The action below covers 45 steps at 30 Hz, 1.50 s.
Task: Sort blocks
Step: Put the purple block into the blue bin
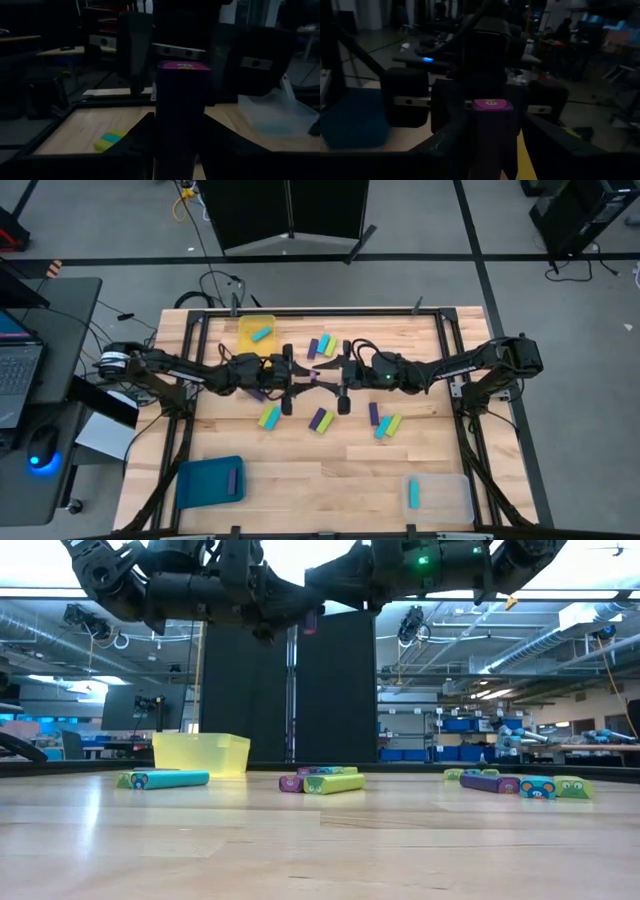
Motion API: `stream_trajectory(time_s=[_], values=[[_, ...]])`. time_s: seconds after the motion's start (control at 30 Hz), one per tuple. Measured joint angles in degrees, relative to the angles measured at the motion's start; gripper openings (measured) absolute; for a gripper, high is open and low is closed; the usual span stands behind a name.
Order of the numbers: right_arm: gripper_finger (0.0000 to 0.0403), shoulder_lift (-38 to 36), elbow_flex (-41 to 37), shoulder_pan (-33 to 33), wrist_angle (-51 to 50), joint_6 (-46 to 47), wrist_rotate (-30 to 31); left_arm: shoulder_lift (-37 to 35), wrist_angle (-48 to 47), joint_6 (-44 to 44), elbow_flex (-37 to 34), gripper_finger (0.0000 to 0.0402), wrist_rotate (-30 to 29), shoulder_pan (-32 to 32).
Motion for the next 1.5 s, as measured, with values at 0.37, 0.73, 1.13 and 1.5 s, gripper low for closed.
stream_trajectory(time_s=[0.37,0.73,1.13,1.5], values=[[0.0181,-0.18,0.07,-0.37,-1.94,-5.67,8.94,-13.29,-28.28,5.22,1.31,0.0118,-0.83,-1.10],[0.0175,-0.16,0.04,-2.44,-6.49,-5.19,9.82,-18.95,-70.73,6.03,14.51,0.0118,-9.46,-13.36],[0.0170,-0.15,0.04,-2.51,-8.28,-2.75,9.60,-15.79,-101.29,-9.52,22.08,0.0118,-8.59,-32.53],[0.0167,-0.12,0.04,-2.06,-10.61,2.86,9.45,-6.87,-107.45,-19.35,22.18,0.0118,-6.65,-51.35]])
